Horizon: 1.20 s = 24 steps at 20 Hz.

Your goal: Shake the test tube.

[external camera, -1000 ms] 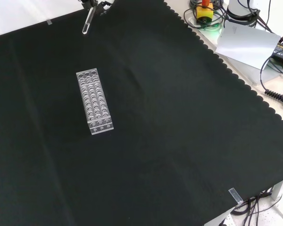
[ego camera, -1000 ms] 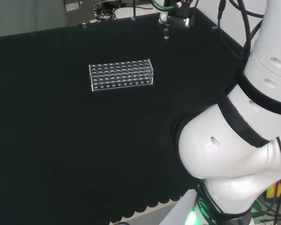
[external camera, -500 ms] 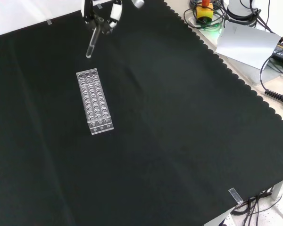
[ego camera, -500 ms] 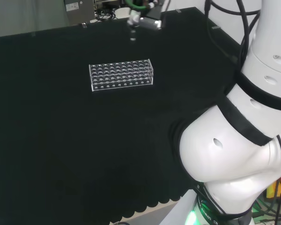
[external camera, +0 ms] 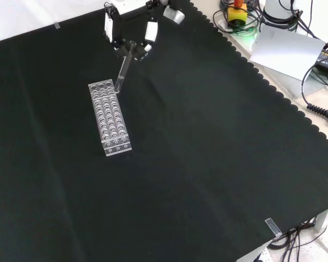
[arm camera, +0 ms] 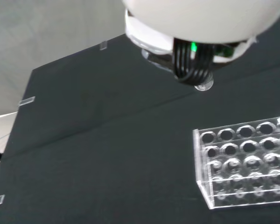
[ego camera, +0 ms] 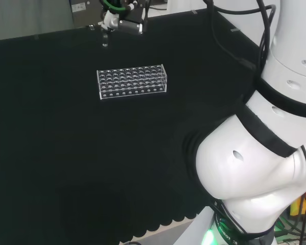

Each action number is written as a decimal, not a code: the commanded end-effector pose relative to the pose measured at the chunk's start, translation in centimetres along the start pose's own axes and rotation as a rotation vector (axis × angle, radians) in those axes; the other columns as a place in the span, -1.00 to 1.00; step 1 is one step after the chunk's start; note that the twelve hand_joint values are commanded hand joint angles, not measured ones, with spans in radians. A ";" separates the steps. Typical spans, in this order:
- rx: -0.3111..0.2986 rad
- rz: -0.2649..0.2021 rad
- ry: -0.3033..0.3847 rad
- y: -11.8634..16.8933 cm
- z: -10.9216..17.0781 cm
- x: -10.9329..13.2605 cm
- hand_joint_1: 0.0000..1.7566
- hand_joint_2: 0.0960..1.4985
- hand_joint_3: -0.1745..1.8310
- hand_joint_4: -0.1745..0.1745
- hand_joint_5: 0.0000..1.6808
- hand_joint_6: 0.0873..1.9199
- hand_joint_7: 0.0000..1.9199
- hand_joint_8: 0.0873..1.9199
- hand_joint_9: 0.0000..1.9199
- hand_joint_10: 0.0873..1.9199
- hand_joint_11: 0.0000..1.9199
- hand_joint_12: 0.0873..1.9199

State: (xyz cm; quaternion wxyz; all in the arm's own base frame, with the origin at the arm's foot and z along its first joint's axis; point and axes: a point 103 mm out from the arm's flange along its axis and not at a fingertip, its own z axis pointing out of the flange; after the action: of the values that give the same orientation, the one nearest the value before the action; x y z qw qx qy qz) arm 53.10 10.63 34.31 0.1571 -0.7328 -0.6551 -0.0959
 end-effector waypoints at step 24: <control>-0.062 0.311 -0.184 0.0 -5.5 -18.3 0.64 -0.36 -0.05 -1.00 0.56 -0.43 0.48 -0.42 0.34 -0.42 0.14 0.04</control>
State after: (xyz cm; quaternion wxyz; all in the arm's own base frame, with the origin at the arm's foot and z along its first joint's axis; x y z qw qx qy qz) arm 52.56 -5.13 34.11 0.1006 -0.8165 -0.5658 -0.0557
